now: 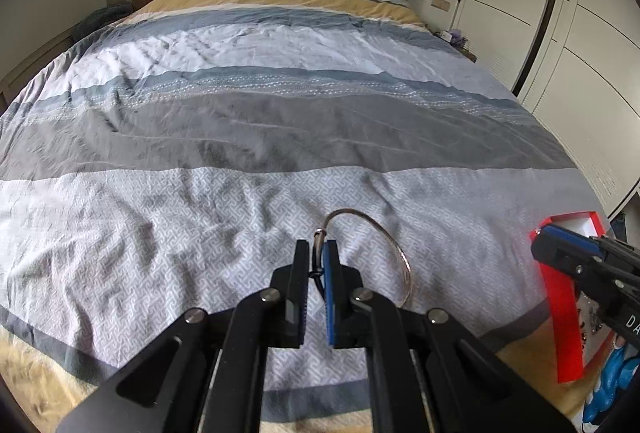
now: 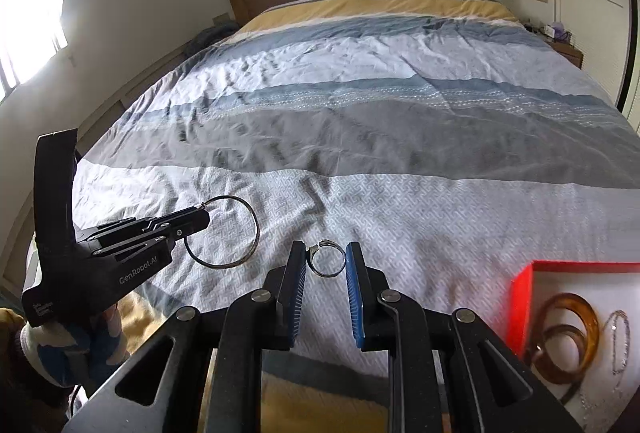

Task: Organize jewelry
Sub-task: 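Carry the bangle and ring into the red box and open both grippers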

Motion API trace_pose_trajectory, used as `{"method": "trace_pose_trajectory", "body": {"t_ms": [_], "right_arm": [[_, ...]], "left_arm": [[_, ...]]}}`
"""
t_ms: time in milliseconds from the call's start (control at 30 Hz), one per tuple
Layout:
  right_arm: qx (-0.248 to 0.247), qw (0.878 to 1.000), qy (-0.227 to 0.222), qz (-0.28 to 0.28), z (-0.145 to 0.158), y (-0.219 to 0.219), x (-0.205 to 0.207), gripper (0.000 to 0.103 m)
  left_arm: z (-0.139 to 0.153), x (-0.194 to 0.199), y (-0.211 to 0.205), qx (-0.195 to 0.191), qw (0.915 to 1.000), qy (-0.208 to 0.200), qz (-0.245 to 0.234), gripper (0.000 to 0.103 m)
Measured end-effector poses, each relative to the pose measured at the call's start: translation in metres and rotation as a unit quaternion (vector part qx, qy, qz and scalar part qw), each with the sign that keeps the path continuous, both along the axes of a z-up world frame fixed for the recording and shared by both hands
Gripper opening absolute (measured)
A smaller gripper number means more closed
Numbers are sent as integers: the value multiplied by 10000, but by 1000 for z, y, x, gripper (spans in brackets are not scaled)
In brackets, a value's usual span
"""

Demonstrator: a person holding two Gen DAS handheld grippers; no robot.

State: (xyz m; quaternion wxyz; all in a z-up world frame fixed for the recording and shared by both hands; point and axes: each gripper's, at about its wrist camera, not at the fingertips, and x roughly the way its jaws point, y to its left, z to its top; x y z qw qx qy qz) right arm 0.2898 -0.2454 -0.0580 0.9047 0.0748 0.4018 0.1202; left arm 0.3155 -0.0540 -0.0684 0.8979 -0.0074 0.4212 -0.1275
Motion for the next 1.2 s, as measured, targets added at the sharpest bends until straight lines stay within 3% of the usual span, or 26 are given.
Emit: {"method": "trace_pose_trajectory", "body": {"t_ms": [267,500,833,1200], "right_arm": [[-237,9987,-98,-441,32,-53,-64,20],[-475,9943,23,-957,32,-118,-102,20],[-478,9884,238,-1424,6,-186,-127,20],[-332,9834,640,-1666,-44,-223,-131,20]], "left_arm": [[39,-41,-34,-229,9990,-150,-366,6],[48,-73,-98,-370,9948,-121,-938,6],[28,-106,-186,-312,9861,106,-1626,6],[-11,-132,-257,43,9750,352,-2193,6]]}}
